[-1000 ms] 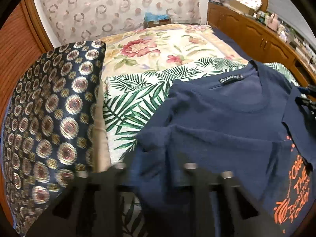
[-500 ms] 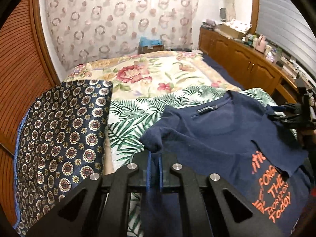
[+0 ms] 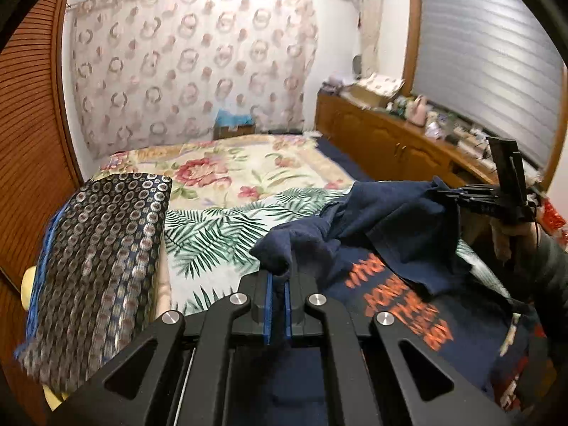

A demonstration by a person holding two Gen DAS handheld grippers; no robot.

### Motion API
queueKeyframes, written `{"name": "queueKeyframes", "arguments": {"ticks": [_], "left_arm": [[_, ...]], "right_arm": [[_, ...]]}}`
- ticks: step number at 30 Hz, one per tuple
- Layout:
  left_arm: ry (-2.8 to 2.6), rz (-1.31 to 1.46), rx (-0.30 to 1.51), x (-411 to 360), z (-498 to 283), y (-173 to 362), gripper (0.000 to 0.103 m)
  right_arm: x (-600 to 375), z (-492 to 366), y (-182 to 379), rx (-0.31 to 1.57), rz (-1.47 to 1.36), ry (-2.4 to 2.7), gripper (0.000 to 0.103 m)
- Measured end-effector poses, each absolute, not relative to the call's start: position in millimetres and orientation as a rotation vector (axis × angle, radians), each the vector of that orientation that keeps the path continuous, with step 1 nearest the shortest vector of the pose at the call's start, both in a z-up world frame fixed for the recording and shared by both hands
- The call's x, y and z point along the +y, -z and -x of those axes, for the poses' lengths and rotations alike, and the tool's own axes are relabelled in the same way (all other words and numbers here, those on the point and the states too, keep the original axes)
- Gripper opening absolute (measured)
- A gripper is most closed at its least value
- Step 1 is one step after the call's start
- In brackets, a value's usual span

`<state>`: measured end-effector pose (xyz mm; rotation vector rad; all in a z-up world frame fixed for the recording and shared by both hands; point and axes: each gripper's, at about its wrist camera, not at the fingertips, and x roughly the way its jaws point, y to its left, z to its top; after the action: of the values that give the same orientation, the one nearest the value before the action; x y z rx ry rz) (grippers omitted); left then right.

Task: Fold small clothes
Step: 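Grasp the shirt hem with left tool while right tool grasps the hem too, then lift the hem with both tools and fold it over toward the collar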

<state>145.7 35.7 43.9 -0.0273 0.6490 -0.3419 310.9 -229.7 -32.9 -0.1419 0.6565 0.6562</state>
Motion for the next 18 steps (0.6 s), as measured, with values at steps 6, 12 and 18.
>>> {"name": "queueKeyframes", "arguments": {"ticks": [6,12,18], "left_arm": [[0.347,0.056,0.587,55.7,-62.7,-55.2,0.006],[0.344,0.095,0.589,70.2,20.3,-44.9,0.006],[0.326,0.116,0.631,71.5,61.2,-31.9,0.006]], "right_arm": [[-263.1,-213.5,14.6,0.581,0.099,-0.671,0.008],[-300.3,-118.0,20.3,0.579,0.098,-0.661,0.008],[-334.0,-33.6,22.1,0.63,0.102,-0.654,0.008]]}}
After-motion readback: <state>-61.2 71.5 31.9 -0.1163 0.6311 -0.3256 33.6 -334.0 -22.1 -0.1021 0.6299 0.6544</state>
